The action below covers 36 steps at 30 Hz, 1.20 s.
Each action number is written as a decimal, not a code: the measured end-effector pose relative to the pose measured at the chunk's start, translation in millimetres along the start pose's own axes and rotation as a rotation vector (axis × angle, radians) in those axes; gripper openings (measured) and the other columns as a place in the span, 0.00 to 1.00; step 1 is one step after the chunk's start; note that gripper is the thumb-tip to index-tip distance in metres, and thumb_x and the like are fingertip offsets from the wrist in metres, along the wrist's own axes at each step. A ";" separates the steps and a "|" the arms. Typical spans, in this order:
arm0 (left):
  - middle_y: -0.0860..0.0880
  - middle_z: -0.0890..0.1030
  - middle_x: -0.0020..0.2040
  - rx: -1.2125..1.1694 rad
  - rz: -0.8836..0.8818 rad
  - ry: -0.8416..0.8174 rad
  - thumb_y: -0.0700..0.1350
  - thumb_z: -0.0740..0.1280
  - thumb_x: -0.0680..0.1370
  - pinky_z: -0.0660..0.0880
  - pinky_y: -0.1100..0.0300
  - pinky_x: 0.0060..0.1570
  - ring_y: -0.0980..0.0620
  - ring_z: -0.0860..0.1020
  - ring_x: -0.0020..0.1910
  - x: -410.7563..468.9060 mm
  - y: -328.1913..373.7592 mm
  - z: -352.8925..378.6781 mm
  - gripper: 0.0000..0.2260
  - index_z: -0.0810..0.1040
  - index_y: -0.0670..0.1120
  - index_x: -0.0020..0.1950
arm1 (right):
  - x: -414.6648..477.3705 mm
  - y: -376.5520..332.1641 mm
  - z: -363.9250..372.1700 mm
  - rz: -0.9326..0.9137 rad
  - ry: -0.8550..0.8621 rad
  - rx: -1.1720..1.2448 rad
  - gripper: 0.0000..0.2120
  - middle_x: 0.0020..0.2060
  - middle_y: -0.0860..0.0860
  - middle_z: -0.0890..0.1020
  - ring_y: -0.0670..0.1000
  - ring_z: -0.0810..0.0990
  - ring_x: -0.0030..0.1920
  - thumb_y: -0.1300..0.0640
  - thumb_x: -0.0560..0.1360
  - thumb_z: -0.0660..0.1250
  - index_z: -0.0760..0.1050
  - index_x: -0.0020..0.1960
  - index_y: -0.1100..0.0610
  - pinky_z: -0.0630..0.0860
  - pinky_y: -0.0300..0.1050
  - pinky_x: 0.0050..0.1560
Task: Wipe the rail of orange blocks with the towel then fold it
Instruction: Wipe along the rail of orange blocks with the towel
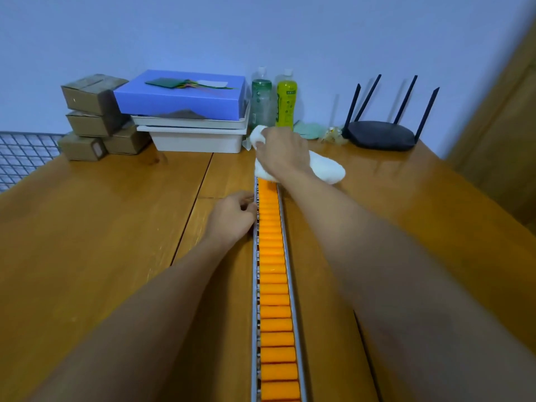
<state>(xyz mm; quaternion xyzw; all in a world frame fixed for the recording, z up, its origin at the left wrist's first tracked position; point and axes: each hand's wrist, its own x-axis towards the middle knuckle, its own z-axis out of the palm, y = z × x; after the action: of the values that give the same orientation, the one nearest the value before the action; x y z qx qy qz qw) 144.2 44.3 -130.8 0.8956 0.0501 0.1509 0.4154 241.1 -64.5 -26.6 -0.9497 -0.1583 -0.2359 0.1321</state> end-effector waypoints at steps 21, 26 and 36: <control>0.52 0.85 0.56 -0.002 -0.007 -0.020 0.49 0.65 0.82 0.82 0.48 0.52 0.53 0.82 0.50 2.4 -2.8 -1.7 0.14 0.80 0.51 0.68 | -25.1 35.2 41.5 0.077 -0.139 -0.035 0.13 0.52 0.55 0.82 0.58 0.81 0.52 0.51 0.80 0.63 0.80 0.58 0.56 0.68 0.45 0.42; 0.51 0.85 0.58 -0.015 -0.036 -0.035 0.50 0.65 0.82 0.81 0.48 0.53 0.54 0.82 0.52 3.4 -3.6 -1.8 0.15 0.79 0.52 0.68 | -36.0 43.1 24.3 0.053 -0.169 -0.096 0.11 0.50 0.55 0.82 0.57 0.81 0.49 0.53 0.80 0.63 0.79 0.54 0.57 0.66 0.46 0.41; 0.50 0.83 0.62 -0.065 -0.059 -0.050 0.47 0.66 0.82 0.77 0.52 0.60 0.51 0.80 0.61 -1.8 1.9 -5.9 0.16 0.79 0.48 0.70 | -46.9 12.6 -25.6 0.000 -0.003 -0.120 0.13 0.51 0.55 0.83 0.59 0.81 0.52 0.51 0.81 0.61 0.80 0.56 0.55 0.66 0.46 0.41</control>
<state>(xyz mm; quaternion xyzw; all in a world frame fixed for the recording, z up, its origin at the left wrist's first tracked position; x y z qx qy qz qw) 140.6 47.0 -126.2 0.8833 0.0612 0.1177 0.4497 196.0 -95.6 -29.9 -0.9562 -0.1441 -0.2435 0.0745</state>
